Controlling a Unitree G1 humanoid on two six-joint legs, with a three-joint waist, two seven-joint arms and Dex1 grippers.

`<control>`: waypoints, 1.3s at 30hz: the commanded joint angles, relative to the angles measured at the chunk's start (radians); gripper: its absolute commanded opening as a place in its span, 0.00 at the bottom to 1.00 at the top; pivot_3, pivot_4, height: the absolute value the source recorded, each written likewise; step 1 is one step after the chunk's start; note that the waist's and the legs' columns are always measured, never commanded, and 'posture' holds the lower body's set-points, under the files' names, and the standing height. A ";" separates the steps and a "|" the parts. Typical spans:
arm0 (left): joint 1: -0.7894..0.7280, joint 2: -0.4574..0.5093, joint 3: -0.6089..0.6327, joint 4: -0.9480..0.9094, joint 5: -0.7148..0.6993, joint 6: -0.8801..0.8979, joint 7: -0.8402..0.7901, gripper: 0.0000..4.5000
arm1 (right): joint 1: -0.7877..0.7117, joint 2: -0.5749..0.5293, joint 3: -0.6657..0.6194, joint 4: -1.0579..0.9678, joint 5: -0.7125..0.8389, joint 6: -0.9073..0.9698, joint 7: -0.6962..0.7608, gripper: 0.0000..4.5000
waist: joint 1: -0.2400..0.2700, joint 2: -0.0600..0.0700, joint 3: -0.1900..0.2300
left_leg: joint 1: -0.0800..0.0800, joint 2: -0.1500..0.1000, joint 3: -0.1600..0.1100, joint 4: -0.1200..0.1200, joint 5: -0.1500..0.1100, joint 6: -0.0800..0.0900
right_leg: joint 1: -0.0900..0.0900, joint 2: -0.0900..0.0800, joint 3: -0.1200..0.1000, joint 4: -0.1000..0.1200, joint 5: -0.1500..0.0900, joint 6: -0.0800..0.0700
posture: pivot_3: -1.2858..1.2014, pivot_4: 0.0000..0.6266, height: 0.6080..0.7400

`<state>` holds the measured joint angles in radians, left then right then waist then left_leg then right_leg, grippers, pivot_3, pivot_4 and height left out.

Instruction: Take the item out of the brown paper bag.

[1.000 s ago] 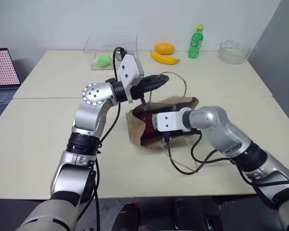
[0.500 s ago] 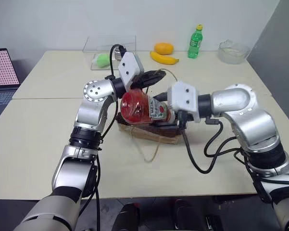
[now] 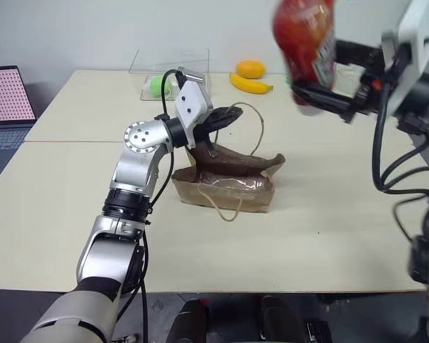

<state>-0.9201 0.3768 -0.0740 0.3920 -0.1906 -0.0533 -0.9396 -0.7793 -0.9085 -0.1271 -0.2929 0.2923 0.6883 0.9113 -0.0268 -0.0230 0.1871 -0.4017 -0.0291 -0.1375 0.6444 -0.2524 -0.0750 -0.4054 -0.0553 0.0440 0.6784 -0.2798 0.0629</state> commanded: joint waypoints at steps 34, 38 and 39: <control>0.043 0.049 0.028 -0.072 -0.054 0.145 -0.029 0.09 | 0.648 0.262 -0.132 -0.533 0.164 0.064 -0.255 1.00 | -0.018 0.004 0.001 | 0.002 0.004 0.000 0.001 0.000 0.000 | 0.001 0.003 0.001 0.004 0.000 0.000 | 0.52 0.24 1.00; 0.018 0.095 0.029 -0.052 -0.057 0.158 -0.080 0.32 | 0.604 0.427 0.023 -0.604 0.124 0.107 -0.444 1.00 | -0.021 0.004 0.001 | 0.003 0.003 0.001 0.002 0.001 0.000 | 0.002 0.003 0.002 0.003 0.001 0.001 | 0.52 0.24 1.00; 0.013 0.101 0.031 -0.050 -0.059 0.158 -0.086 0.39 | 0.596 0.439 0.047 -0.602 0.110 0.106 -0.465 1.00 | -0.021 0.004 0.001 | 0.003 0.003 0.001 0.002 0.001 0.000 | 0.002 0.003 0.002 0.004 0.001 0.001 | 0.52 0.24 1.00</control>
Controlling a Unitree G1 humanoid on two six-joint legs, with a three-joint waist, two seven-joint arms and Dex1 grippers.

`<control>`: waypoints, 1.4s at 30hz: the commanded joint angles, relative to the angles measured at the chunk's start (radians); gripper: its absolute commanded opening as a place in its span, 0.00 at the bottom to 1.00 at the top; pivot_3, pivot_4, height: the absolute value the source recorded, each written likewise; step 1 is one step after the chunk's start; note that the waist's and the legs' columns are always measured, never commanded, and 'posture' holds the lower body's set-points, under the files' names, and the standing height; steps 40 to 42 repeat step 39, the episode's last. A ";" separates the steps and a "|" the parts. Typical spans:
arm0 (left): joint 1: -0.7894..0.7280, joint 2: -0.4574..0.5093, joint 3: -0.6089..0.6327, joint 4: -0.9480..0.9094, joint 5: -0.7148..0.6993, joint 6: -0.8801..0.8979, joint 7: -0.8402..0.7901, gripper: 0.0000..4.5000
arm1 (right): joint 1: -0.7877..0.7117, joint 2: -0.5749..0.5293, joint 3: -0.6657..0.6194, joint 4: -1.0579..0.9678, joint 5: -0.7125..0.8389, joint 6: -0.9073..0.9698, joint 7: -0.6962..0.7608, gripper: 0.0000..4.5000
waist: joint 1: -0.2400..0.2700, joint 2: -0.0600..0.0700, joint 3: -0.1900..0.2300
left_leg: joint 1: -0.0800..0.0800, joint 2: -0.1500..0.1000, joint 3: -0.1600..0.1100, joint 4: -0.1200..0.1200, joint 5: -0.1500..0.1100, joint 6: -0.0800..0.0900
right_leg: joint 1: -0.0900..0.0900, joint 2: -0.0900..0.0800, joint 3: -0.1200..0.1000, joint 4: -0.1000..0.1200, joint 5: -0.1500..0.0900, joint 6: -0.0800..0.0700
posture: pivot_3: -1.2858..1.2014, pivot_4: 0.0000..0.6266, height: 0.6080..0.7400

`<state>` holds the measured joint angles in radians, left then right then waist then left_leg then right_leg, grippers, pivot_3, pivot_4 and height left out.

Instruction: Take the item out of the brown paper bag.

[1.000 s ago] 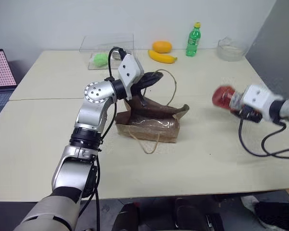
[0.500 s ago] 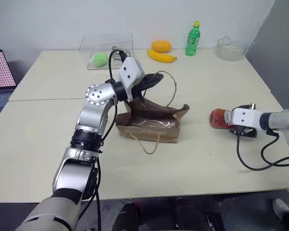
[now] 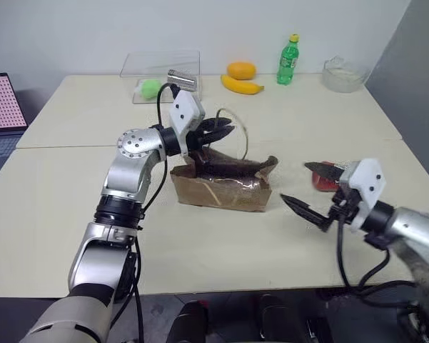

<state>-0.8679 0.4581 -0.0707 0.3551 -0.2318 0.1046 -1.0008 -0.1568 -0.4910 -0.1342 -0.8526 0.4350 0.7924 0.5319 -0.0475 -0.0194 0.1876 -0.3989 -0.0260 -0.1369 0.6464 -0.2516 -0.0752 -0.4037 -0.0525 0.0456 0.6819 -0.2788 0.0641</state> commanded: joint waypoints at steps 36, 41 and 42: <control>0.995 -0.070 0.195 -0.917 0.014 0.191 0.559 0.99 | 0.344 0.208 0.100 0.217 -0.283 -0.624 -0.201 1.00 | 0.015 0.001 -0.003 | 0.019 0.003 0.002 -0.004 -0.001 0.000 | 0.018 0.000 0.001 -0.004 -0.001 -0.002 | 0.52 0.24 1.00; 0.978 -0.088 0.166 -0.884 0.033 0.156 0.570 0.99 | 0.359 0.219 0.103 0.217 -0.280 -0.617 -0.204 1.00 | 0.015 0.001 -0.003 | 0.019 0.003 0.001 -0.004 -0.001 0.000 | 0.018 0.000 0.000 -0.004 -0.001 -0.002 | 0.52 0.24 1.00; 0.978 -0.088 0.166 -0.884 0.033 0.156 0.570 0.99 | 0.359 0.219 0.103 0.217 -0.280 -0.617 -0.204 1.00 | 0.015 0.001 -0.003 | 0.019 0.003 0.001 -0.004 -0.001 0.000 | 0.018 0.000 0.000 -0.004 -0.001 -0.002 | 0.52 0.24 1.00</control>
